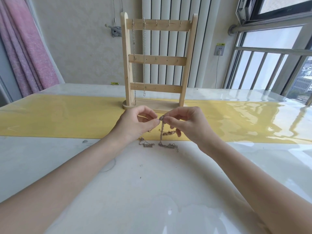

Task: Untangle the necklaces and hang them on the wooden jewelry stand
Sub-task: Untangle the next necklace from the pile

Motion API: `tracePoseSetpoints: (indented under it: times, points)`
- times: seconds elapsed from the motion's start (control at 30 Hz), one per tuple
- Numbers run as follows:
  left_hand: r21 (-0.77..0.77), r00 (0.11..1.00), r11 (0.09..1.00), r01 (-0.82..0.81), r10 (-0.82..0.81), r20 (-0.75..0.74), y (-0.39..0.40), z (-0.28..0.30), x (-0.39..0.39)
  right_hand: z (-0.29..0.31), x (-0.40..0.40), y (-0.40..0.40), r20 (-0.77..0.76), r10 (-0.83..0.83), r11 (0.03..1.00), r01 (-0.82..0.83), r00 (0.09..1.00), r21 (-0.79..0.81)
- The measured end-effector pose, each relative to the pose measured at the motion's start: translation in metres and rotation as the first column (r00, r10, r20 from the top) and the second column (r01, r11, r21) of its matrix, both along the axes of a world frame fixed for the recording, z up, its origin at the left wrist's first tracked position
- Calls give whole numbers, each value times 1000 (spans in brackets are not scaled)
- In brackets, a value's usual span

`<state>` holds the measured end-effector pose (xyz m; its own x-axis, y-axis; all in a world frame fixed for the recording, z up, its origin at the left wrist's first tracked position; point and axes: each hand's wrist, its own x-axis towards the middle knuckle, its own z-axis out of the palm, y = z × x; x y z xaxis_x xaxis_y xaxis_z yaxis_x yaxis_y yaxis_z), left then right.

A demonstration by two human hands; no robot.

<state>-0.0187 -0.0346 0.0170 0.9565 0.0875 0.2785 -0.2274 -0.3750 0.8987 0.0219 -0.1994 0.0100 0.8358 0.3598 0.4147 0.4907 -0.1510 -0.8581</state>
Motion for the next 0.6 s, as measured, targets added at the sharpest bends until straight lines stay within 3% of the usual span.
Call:
tracePoseSetpoints:
  times: [0.13, 0.43, 0.53, 0.6]
  points:
    - [20, 999, 1000, -4, 3, 34, 1, 3, 0, 0, -2, 0, 53, -24, 998, 28, 998, -63]
    - [-63, 987, 998, -21, 10, -162, 0, 0, 0, -1, -6, 4, 158, -24, 983, 52, 987, -177]
    - [-34, 987, 998, -56, 50, -153, -2, -3, 2, -2, -8, 7, 121, 2, 990, 15, 993, -140]
    - [-22, 990, 997, -70, 67, -127, -4, -3, 2, -3, -9, 7, 9, 43, 998, -42, 999, -39]
